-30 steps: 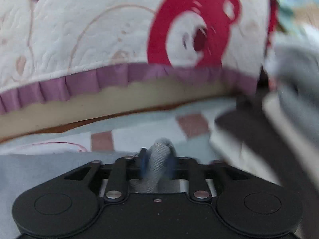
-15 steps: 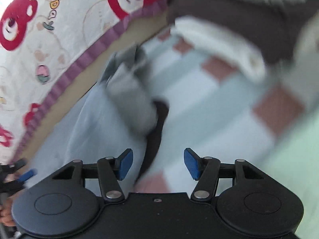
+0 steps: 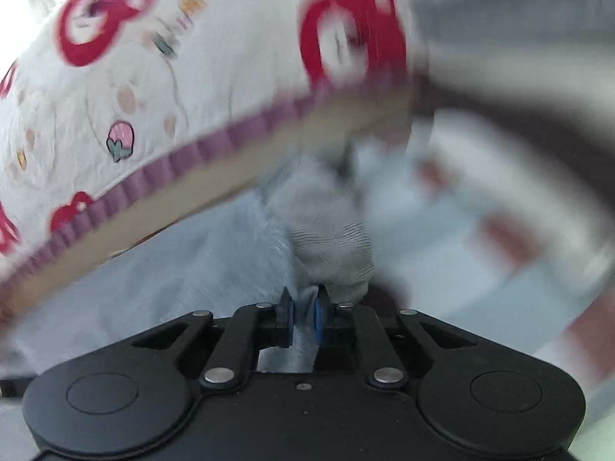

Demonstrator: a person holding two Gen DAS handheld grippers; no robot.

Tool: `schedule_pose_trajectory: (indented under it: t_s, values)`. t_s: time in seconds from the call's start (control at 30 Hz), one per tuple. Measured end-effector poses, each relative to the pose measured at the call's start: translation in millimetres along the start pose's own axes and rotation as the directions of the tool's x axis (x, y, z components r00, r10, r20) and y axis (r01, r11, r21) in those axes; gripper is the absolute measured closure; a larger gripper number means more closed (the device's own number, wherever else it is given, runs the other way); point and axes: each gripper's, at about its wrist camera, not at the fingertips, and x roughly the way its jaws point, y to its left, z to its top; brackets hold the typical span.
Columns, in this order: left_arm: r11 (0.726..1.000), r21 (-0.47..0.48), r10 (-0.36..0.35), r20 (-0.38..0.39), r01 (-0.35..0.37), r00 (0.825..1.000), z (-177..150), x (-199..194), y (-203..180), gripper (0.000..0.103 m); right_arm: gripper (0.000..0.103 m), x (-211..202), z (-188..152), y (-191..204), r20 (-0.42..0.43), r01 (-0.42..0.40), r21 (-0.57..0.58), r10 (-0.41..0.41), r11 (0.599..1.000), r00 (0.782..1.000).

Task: Fold clothes

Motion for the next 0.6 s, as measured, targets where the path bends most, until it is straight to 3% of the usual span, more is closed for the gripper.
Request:
schedule_pose_trajectory:
  t_s: [0.07,0.23,0.33,0.37,0.43,0.47,0.5,0.6]
  values:
    - [0.999,0.028,0.015,0.006,-0.015,1.000,4,-5,-1,0.039,0.093,-35,4,3,0.089,0.183,-0.145,-0.171,0.972,0.981]
    - [0.983,0.165,-0.064,-0.091,0.079,0.994,-5,8,-40,0.038,0.094,-42,-9,-48,-0.090,0.282,-0.110,-0.293,0.953,0.952]
    - [0.957,0.268,-0.067,-0.181,0.114,0.981,-24,25,-70,0.037,0.096,-25,-32,-69,-0.130,0.415,-0.218,-0.448,0.883,0.885]
    - [0.948,0.291,-0.066,-0.208,0.126,0.976,-31,30,-78,0.037,0.092,-24,-37,-82,-0.141,0.404,-0.172,-0.428,0.898,0.893]
    - [0.944,0.296,-0.071,-0.252,0.147,0.965,-41,40,-85,0.037,0.090,-40,-39,-116,-0.148,0.284,0.053,-0.273,0.957,0.950]
    - [0.947,0.284,-0.072,-0.268,0.150,0.961,-44,44,-84,0.037,0.078,-45,-39,-128,-0.137,0.242,0.135,-0.224,0.961,0.965]
    - [0.950,0.278,-0.065,-0.279,0.145,0.958,-45,48,-83,0.037,0.061,-50,-40,-136,-0.128,0.208,0.180,-0.187,0.961,0.974]
    - [0.957,0.270,-0.035,-0.268,0.110,0.963,-44,52,-79,0.037,0.052,-57,-43,-150,-0.115,0.115,0.272,-0.087,0.955,0.990]
